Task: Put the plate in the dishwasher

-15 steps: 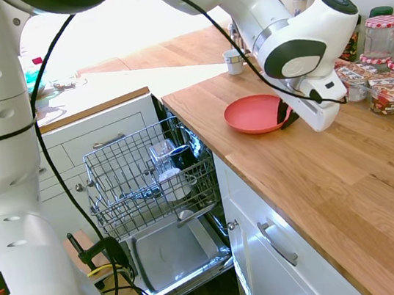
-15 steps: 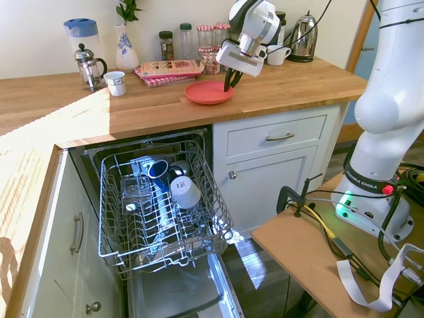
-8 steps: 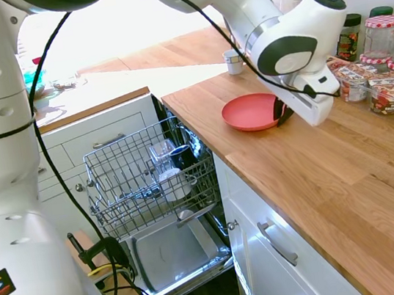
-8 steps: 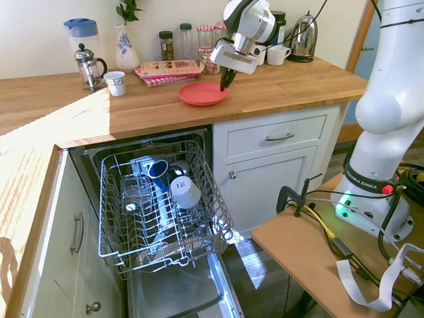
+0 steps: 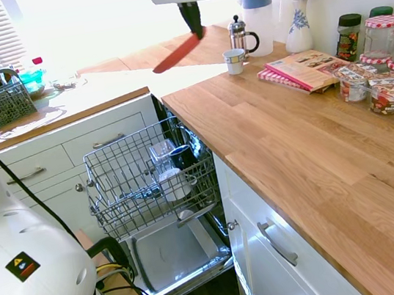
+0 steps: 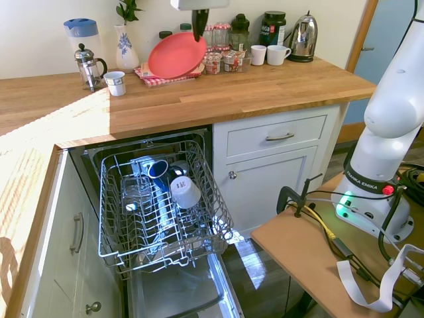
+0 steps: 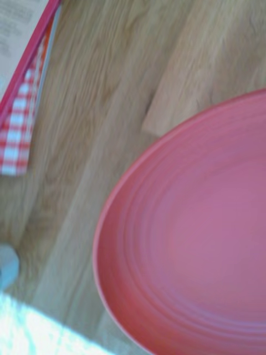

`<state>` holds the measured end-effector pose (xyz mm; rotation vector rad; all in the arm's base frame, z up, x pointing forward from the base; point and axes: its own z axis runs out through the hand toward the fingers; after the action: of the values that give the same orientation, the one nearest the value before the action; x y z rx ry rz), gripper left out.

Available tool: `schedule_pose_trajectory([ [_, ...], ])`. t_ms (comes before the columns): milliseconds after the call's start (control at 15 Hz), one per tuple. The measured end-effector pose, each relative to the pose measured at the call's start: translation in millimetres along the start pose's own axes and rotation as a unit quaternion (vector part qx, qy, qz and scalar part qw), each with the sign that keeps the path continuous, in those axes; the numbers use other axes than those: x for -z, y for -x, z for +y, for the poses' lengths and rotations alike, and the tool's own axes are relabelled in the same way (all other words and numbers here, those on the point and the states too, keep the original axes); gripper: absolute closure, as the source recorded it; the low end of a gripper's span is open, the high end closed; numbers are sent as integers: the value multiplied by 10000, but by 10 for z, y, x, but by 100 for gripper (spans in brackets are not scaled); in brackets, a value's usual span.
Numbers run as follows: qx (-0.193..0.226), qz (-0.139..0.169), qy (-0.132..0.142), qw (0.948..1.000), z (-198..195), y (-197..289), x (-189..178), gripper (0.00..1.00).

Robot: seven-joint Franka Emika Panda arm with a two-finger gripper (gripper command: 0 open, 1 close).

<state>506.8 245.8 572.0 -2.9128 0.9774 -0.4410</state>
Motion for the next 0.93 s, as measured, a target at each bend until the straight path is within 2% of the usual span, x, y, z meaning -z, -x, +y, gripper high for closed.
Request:
schedule_pose_trajectory([
  [67,253,237,132,9993,-271,462,44,100],
  [200,751,802,348,9933,-654,1395,-73,100],
  [333,1203,1356,534,9820,-851,2182,-396,100],
  [467,1687,1822,689,9662,-845,2924,-813,100],
  [533,1945,2036,760,9565,-743,3271,-1067,100],
  [667,2467,2461,884,9332,-435,3842,-1592,100],
  [800,2962,2927,977,9039,-203,4283,-1978,100],
  [933,3419,3420,1056,8689,-107,4717,-2274,100],
])
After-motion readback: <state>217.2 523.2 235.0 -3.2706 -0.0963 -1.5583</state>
